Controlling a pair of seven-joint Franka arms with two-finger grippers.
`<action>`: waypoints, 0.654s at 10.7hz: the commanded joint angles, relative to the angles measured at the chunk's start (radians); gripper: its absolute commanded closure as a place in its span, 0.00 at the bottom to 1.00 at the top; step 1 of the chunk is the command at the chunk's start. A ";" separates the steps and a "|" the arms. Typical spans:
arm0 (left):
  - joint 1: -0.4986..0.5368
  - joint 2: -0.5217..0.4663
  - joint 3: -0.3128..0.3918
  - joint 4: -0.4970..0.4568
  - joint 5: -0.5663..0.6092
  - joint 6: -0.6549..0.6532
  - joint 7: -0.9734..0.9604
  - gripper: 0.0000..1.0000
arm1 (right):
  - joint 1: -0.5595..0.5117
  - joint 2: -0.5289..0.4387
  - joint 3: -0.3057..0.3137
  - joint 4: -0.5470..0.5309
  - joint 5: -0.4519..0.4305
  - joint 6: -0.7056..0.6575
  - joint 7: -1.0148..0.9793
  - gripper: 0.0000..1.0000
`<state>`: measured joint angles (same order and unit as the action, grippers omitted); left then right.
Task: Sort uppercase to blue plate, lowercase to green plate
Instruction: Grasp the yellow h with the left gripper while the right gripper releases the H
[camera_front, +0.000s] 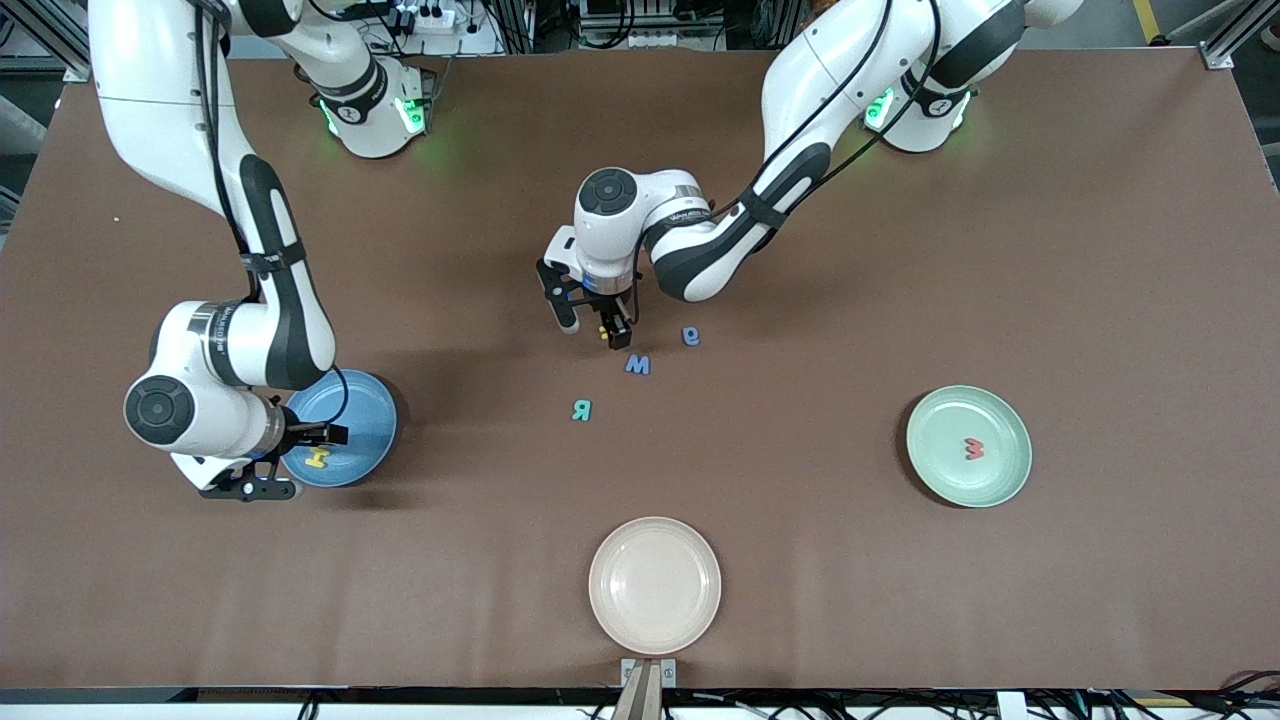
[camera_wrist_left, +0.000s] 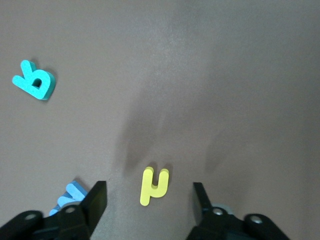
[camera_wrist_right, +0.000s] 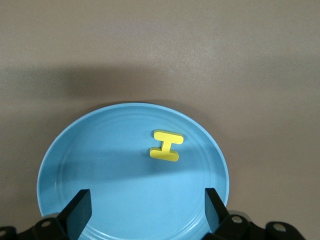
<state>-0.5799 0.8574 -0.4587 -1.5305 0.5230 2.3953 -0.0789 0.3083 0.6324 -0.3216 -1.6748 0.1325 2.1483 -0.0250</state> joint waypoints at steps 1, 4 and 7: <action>-0.011 0.025 0.005 0.024 0.026 0.007 0.001 0.28 | -0.008 0.000 0.006 -0.006 -0.002 0.009 -0.009 0.00; -0.011 0.032 0.005 0.024 0.026 0.007 -0.001 0.33 | -0.008 0.000 0.006 -0.006 -0.002 0.009 -0.009 0.00; -0.017 0.041 0.005 0.027 0.025 0.007 -0.004 0.35 | -0.009 0.000 0.006 -0.006 -0.002 0.010 -0.009 0.00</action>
<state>-0.5845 0.8813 -0.4587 -1.5292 0.5236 2.3954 -0.0788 0.3074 0.6351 -0.3219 -1.6748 0.1325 2.1484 -0.0250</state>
